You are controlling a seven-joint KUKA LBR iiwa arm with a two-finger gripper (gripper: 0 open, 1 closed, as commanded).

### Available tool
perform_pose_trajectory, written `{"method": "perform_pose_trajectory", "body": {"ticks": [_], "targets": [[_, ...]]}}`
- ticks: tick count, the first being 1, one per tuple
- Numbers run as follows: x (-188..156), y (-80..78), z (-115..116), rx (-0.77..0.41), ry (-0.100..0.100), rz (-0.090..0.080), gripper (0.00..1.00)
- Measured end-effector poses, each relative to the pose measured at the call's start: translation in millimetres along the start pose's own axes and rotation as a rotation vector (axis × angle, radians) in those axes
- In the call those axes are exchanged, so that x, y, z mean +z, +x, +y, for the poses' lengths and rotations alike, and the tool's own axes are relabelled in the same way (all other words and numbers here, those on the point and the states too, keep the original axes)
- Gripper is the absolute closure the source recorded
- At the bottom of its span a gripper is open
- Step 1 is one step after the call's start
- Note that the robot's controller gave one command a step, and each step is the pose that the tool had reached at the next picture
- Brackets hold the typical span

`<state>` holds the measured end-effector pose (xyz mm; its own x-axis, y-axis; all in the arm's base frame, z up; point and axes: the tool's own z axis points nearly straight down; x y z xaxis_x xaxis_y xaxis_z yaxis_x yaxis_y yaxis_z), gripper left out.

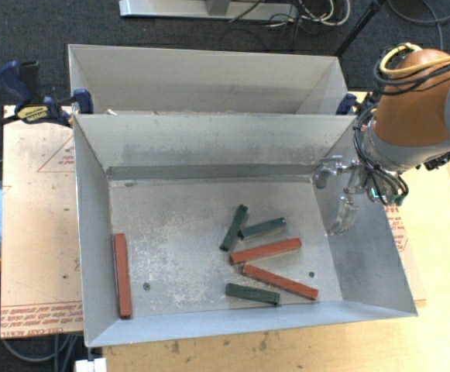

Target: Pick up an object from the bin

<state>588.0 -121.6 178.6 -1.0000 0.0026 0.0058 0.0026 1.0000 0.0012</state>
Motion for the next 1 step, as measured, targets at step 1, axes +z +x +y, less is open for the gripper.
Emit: {"method": "perform_pose_trajectory", "body": {"ticks": [1], "targets": [[113.0, 21.8, 1.0, -0.076, -0.001, -0.002, 0.0]]}}
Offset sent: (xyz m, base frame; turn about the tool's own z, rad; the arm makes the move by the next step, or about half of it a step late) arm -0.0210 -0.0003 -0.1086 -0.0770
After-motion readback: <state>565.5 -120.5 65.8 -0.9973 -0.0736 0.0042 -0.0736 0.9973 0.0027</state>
